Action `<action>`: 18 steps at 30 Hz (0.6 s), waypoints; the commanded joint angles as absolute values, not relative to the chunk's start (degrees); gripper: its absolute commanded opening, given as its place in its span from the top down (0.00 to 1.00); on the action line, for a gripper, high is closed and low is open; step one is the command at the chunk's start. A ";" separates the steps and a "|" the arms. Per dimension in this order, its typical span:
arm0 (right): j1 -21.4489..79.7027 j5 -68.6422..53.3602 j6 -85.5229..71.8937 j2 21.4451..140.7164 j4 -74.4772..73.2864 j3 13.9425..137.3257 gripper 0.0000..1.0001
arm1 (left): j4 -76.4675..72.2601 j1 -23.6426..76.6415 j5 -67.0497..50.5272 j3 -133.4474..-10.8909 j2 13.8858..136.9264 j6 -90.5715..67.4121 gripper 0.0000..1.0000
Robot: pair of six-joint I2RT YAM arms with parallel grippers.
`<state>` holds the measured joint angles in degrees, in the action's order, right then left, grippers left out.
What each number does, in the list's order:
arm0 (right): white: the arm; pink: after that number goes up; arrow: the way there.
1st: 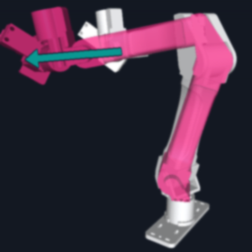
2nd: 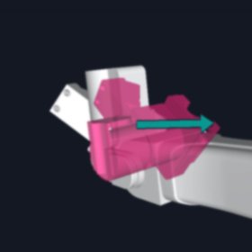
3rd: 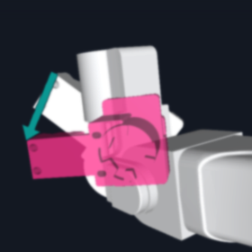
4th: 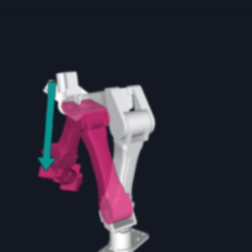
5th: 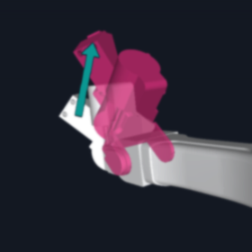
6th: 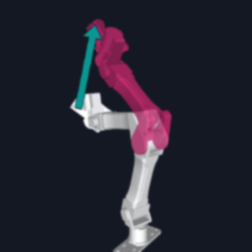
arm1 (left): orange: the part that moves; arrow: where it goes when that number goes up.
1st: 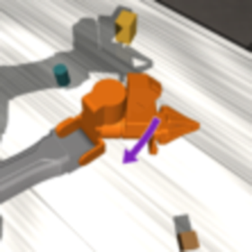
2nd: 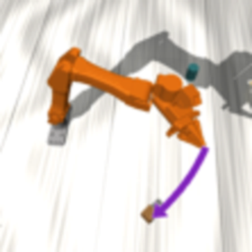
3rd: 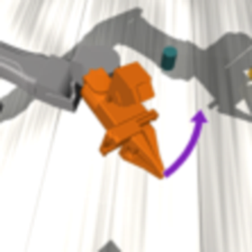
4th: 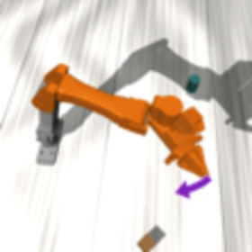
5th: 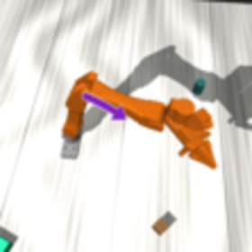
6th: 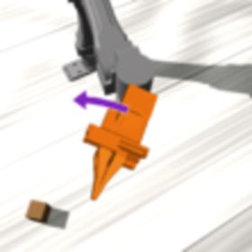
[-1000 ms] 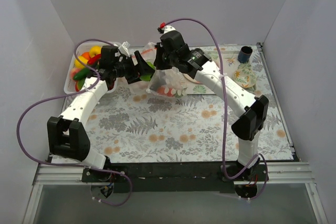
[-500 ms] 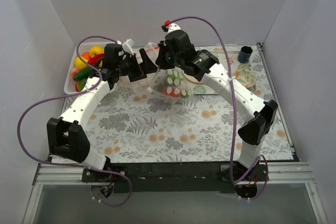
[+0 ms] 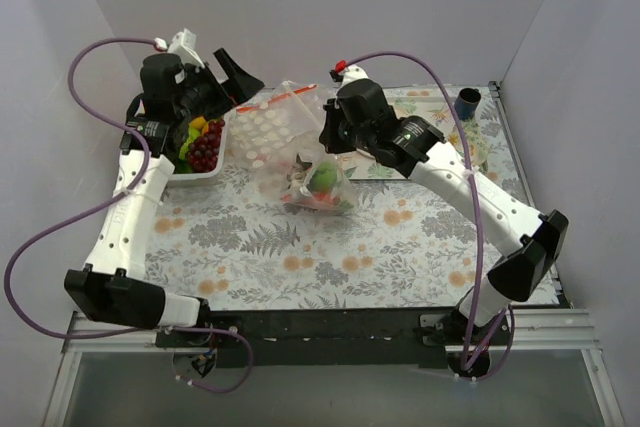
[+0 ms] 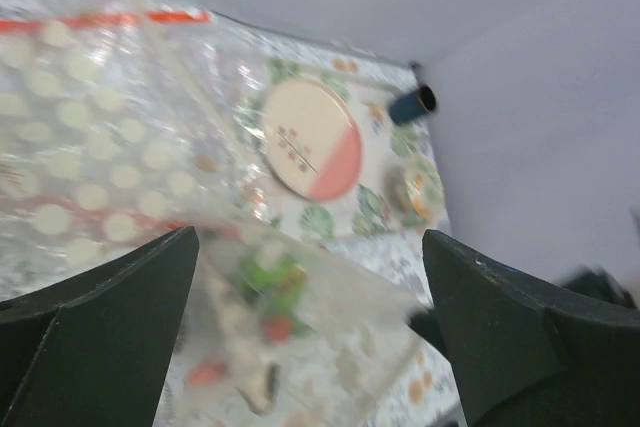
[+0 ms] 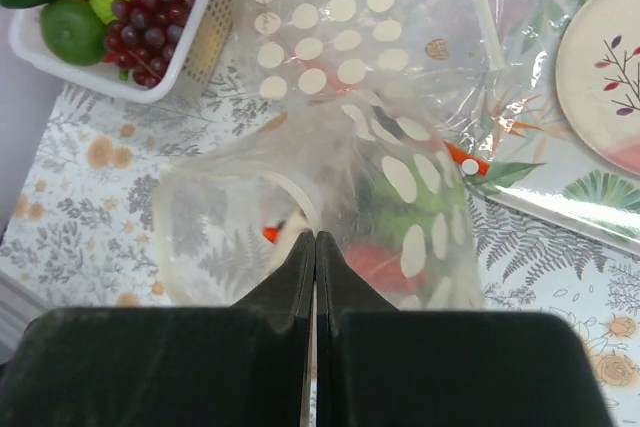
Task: Place the food in the zip-top bag and seal the zipper
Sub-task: Place the fake fruit in the zipper food storage bag, then pick up the fake fruit from the bin.
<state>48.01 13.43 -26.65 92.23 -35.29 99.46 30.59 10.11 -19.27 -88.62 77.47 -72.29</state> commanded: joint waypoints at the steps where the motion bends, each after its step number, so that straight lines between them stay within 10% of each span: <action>1: 47.99 10.64 -26.63 86.58 -29.62 97.65 0.99 | 33.84 3.96 -7.84 -94.37 84.79 -69.36 0.07; 18: 48.08 0.44 -23.73 86.57 -27.78 92.12 0.99 | 38.06 0.71 30.84 -121.81 120.40 -46.33 0.14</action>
